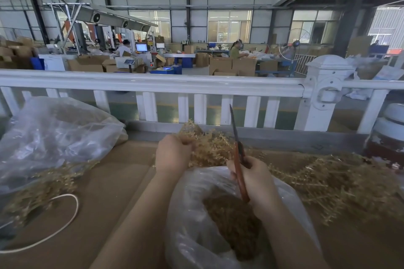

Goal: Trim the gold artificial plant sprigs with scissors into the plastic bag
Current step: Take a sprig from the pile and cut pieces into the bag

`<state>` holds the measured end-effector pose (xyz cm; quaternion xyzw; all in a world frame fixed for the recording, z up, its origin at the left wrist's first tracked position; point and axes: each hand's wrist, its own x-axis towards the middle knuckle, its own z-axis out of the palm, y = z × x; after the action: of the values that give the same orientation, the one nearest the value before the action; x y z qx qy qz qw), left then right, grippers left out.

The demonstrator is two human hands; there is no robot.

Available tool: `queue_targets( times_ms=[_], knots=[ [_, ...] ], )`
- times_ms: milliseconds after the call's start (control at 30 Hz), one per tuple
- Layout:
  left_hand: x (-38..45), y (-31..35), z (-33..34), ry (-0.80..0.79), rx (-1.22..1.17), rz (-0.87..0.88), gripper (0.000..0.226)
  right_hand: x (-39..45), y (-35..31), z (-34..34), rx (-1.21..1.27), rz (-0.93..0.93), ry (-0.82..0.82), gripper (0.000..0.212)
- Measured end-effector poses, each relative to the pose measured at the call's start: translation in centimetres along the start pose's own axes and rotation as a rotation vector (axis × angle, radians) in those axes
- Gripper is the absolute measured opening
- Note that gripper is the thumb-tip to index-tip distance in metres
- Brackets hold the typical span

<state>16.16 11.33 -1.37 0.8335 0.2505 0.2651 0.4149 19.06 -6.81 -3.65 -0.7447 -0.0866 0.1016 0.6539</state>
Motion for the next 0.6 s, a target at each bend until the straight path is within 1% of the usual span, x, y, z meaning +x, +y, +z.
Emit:
queue_targets(
  times_ms=[33,100,167,200,267,300,333,433,467,533,600],
  knots=[
    [-0.4,0.8,-0.2,0.005,-0.088,0.015,0.009,-0.1,-0.2,-0.1,0.088,0.02,-0.024,0.022],
    [-1.7,2.3,-0.4,-0.012,-0.192,0.079,0.006,-0.3,-0.5,-0.2,0.207,0.046,-0.058,0.044],
    [-3.1,3.4,-0.7,-0.044,-0.166,0.227,0.007,-0.4,-0.7,0.0,0.288,0.034,-0.081,0.069],
    [-3.7,3.8,-0.8,-0.076,-0.095,0.312,0.01,-0.4,-0.8,0.0,0.33,0.024,-0.083,0.075],
    [-4.6,4.3,-1.0,-0.196,0.115,0.474,0.018,-0.3,-0.8,-0.2,0.388,0.015,-0.073,0.075],
    [-5.0,4.5,-1.0,-0.257,0.198,0.525,0.02,-0.2,-0.7,-0.4,0.401,0.015,-0.071,0.071],
    [-5.3,4.5,-0.9,-0.301,0.222,0.529,0.021,-0.1,-0.6,-0.6,0.415,0.017,-0.071,0.064],
    [-6.0,4.3,-0.6,-0.354,0.15,0.407,0.025,0.0,0.0,-0.9,0.392,0.011,-0.06,0.023],
    [-6.3,4.1,-0.5,-0.37,0.135,0.351,0.026,0.0,0.0,-0.8,0.351,0.002,-0.05,0.015],
    [-6.9,3.7,-0.3,-0.464,0.043,0.169,0.024,0.0,0.2,-0.7,0.316,-0.022,-0.046,0.012],
    [-7.5,3.5,-0.3,-0.59,-0.14,-0.065,0.023,0.0,0.2,-0.6,0.308,-0.054,-0.047,0.013]
  ],
)
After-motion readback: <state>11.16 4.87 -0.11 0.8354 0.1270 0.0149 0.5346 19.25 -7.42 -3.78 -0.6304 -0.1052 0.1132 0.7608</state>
